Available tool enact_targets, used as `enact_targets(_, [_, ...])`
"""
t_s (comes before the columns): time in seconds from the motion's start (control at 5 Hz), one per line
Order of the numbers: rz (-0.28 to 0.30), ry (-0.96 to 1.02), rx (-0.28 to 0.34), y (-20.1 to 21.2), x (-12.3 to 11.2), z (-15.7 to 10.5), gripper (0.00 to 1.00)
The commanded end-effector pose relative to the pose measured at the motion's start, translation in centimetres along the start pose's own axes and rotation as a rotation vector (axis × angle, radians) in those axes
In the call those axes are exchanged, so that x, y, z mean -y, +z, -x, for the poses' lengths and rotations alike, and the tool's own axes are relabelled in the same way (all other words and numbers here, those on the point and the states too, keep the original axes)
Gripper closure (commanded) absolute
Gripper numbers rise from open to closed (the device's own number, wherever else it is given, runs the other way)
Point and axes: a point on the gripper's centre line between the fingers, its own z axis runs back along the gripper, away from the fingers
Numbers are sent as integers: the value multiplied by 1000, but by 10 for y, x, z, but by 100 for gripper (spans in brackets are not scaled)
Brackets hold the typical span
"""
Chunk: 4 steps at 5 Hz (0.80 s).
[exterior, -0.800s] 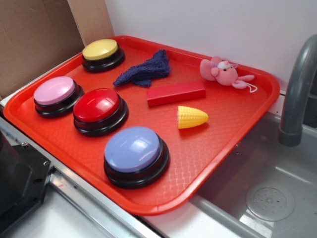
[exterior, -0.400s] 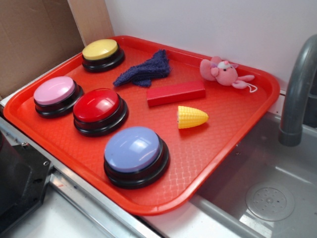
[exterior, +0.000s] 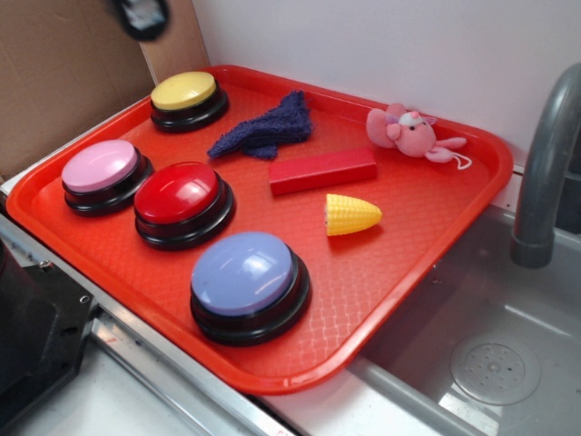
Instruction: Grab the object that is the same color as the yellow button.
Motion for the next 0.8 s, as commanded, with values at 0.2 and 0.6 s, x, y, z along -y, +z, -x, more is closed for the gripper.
enact_targets(0.2, [26,-235,-88,-93,25,-63,0])
enact_targets(0.6, [31,-302,-195,-128,45,-64,0])
